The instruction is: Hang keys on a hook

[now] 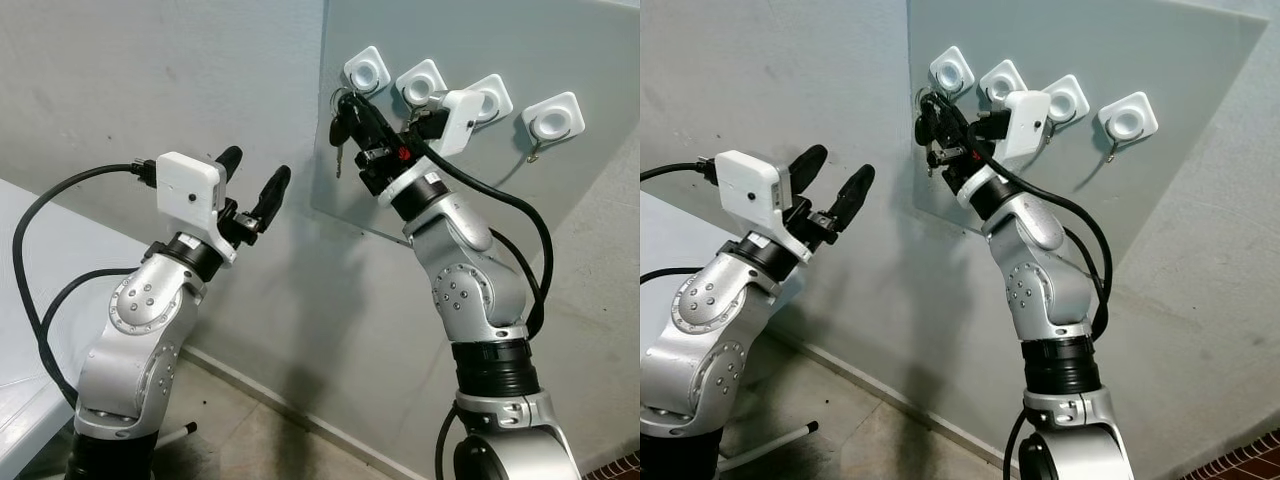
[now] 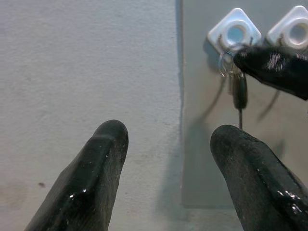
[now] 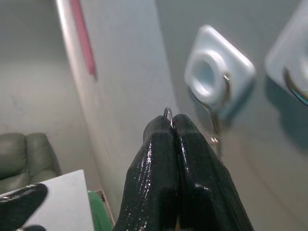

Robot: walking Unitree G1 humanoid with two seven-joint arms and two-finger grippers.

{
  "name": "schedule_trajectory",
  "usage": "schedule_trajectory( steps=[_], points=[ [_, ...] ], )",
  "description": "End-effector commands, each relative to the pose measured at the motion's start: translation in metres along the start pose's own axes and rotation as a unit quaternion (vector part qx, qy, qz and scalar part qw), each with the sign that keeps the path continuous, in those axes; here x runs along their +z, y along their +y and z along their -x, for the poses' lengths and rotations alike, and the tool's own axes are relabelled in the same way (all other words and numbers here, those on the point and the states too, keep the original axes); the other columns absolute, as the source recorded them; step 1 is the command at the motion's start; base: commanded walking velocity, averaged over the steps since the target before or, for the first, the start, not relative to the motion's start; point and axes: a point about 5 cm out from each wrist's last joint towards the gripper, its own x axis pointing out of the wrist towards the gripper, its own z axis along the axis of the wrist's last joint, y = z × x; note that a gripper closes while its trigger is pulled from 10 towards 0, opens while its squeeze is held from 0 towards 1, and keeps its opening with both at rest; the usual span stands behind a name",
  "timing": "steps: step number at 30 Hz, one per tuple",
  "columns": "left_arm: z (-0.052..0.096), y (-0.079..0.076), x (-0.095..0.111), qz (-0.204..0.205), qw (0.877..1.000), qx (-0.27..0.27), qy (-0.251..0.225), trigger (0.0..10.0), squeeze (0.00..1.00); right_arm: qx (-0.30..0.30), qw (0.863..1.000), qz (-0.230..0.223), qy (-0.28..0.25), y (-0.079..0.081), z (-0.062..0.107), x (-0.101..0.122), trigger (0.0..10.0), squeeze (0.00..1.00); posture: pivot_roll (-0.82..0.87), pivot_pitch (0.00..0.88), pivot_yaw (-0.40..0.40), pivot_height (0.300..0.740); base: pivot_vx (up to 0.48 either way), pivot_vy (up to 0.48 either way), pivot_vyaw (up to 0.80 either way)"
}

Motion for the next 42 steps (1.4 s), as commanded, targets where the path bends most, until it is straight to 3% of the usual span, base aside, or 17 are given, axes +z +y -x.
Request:
schedule_trajectory(
  steps=[1, 5, 8, 13, 14, 17, 26, 42],
  points=[
    [0.001, 0.0, 0.004, 0.001, 1.0, 0.002, -0.004, 10.0, 0.0, -0.012, 1.0, -0.006, -0.002, -0.001, -0.003, 0.004, 10.0, 0.0, -0.05, 0.0, -0.071, 0.728, 0.0, 0.0, 0.0],
    [0.001, 0.001, 0.004, 0.001, 1.0, 0.002, -0.004, 10.0, 0.0, -0.015, 1.0, -0.007, -0.001, -0.001, -0.004, 0.004, 10.0, 0.0, -0.05, 0.0, -0.07, 0.728, 0.0, 0.0, 0.0],
    [0.001, 0.001, 0.004, 0.006, 1.0, 0.004, -0.003, 10.0, 0.0, -0.052, 0.998, -0.026, -0.004, -0.006, -0.001, 0.0, 10.0, 0.0, -0.05, 0.0, -0.067, 0.728, 0.0, 0.0, 0.0],
    [0.001, 0.002, 0.004, 0.008, 1.0, 0.006, -0.002, 10.0, 0.0, -0.069, 0.995, -0.071, -0.008, -0.009, 0.003, -0.003, 10.0, 0.0, -0.06, 0.0, -0.066, 0.728, 0.0, 0.0, 0.0],
    [0.001, 0.002, 0.004, 0.009, 1.0, 0.006, -0.001, 10.0, 0.0, -0.067, 0.992, -0.105, -0.018, -0.009, 0.005, -0.004, 10.0, 0.0, -0.06, 0.0, -0.066, 0.728, 0.0, 0.0, 0.0],
    [0.001, 0.002, 0.004, 0.009, 1.0, 0.006, 0.0, 10.0, 0.0, -0.042, 0.99, -0.125, -0.04, -0.006, 0.008, -0.002, 10.0, 0.0, -0.06, 0.0, -0.065, 0.728, 0.0, 0.0, 0.0],
    [0.002, 0.002, 0.004, 0.01, 1.0, 0.009, 0.002, 10.0, 0.0, -0.007, 0.991, -0.121, -0.059, 0.0, 0.012, 0.0, 10.0, 0.0, -0.05, 0.0, -0.064, 0.728, 0.0, 0.0, 0.0],
    [0.003, 0.002, 0.004, 0.014, 1.0, 0.013, 0.003, 10.0, 0.0, -0.03, 0.991, -0.127, -0.037, -0.005, 0.011, -0.006, 10.0, 0.0, -0.05, 0.0, -0.068, 0.728, 0.0, 0.0, 0.0]
  ],
)
